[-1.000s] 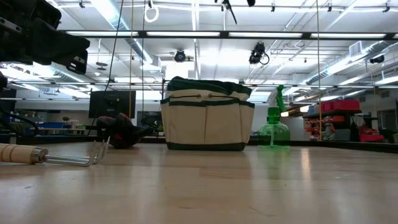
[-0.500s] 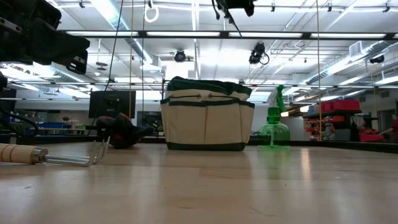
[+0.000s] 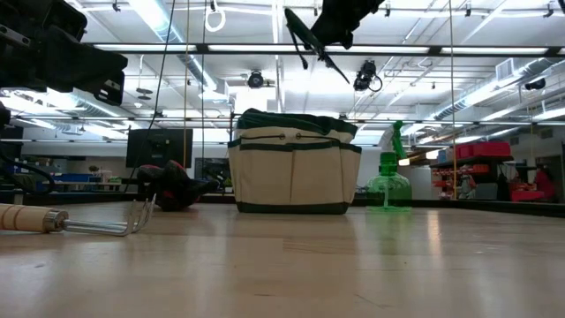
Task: Pick & Place Garden tools in Gardening bag
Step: Put the green shear scissors into the gardening bag
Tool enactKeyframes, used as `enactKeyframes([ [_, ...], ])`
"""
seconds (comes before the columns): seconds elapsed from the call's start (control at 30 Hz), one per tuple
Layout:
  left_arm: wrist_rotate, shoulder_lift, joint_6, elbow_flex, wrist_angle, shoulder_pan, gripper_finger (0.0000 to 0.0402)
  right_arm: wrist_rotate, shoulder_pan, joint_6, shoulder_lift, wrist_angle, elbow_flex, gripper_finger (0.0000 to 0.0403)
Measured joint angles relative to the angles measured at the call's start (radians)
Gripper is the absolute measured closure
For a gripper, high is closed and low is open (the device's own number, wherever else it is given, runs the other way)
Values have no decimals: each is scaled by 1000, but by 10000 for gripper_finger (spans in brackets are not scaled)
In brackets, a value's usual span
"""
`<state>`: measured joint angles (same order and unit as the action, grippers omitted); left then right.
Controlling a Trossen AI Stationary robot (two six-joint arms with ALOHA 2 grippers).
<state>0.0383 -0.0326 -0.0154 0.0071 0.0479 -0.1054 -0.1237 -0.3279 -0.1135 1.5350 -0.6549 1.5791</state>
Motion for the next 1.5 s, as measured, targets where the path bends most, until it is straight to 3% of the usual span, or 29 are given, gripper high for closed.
enactKeyframes([
  [0.73,0,0,0,0,0,0,381,-26,10,-3,165,37,0,352],
  [1.5,0,0,0,0,0,0,381,-24,38,-8,178,69,1,352],
])
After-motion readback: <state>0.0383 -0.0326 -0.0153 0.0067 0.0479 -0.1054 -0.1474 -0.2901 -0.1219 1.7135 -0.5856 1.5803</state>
